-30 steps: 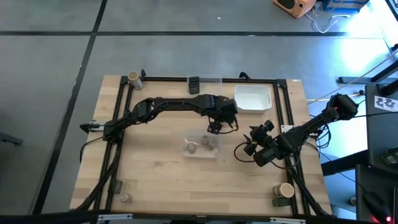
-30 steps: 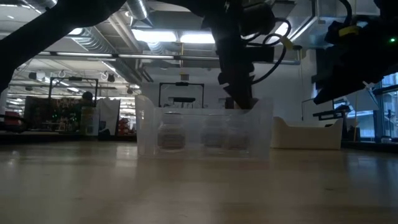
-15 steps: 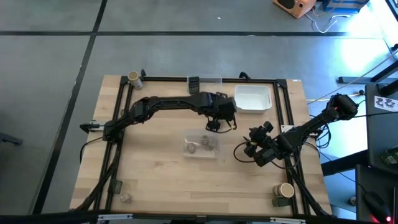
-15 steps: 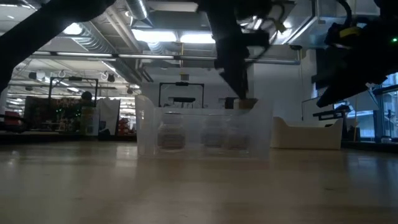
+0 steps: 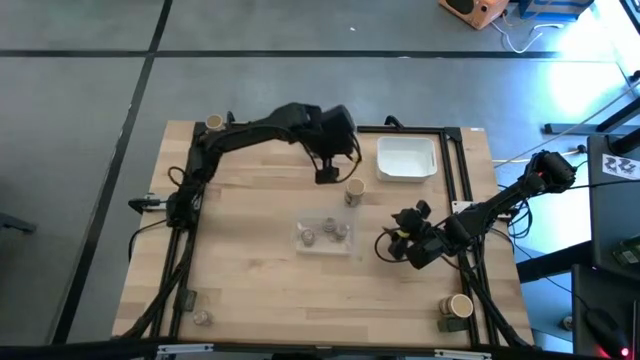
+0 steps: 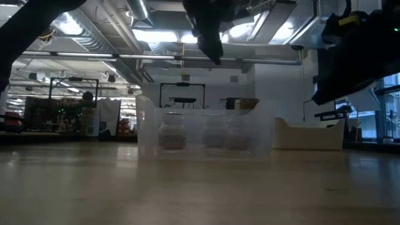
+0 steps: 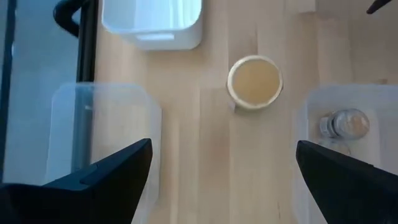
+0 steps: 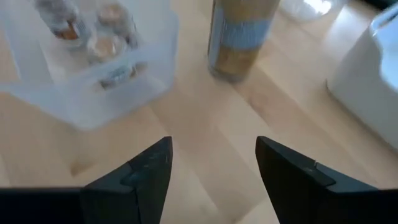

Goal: Sort spices by type
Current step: Put the bottom left brown seasoning bottle into the white bin

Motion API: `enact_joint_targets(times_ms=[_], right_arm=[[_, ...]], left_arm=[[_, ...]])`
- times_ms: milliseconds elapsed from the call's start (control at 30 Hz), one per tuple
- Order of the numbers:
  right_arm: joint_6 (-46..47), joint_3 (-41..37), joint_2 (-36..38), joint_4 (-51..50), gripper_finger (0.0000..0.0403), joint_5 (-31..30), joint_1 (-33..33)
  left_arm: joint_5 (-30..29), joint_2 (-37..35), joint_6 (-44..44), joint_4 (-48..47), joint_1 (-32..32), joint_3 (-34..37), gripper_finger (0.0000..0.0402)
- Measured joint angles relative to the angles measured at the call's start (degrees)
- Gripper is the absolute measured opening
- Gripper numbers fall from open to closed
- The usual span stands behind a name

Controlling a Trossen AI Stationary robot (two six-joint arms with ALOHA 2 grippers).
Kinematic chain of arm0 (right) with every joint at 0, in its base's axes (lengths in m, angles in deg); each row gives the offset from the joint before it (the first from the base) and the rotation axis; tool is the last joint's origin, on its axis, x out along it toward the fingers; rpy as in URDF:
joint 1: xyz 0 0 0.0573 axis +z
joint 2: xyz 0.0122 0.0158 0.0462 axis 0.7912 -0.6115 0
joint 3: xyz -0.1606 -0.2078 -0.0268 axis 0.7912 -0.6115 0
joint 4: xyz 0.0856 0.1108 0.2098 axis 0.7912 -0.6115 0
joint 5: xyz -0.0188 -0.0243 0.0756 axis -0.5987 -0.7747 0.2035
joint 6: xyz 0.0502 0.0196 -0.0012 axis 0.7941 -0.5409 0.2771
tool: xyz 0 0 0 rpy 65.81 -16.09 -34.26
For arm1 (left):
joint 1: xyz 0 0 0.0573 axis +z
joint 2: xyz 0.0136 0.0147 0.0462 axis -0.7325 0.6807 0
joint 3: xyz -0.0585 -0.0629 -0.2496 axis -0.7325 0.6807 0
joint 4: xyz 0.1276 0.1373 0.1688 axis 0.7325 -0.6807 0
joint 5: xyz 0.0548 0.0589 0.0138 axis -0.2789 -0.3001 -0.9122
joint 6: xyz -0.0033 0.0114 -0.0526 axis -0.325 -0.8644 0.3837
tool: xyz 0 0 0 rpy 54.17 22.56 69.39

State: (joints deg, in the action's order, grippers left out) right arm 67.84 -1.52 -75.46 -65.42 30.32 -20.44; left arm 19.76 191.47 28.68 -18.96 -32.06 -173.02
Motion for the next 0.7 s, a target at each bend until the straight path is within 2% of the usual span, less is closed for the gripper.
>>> enact_joint_targets(times_ms=[200,467,567,700], right_arm=[[-2.5,0.0,0.0,2.1,0.0232,-5.3,-0.1],[-9.7,2.0,0.0,3.1,0.0232,-12.5,-0.6],[-13.5,3.7,0.0,3.4,0.0232,-11.6,-2.6],[-20.2,5.2,0.0,4.8,0.0232,-5.4,-7.9]], left_arm=[[0.4,-6.1,1.3,3.0,0.8,11.1,0.0379],[0.5,-23.2,5.5,22.0,0.5,38.6,0.0379],[0.5,-29.9,5.9,28.9,0.5,48.5,0.0379],[0.4,-37.3,6.3,36.9,0.1,59.6,0.0379]])
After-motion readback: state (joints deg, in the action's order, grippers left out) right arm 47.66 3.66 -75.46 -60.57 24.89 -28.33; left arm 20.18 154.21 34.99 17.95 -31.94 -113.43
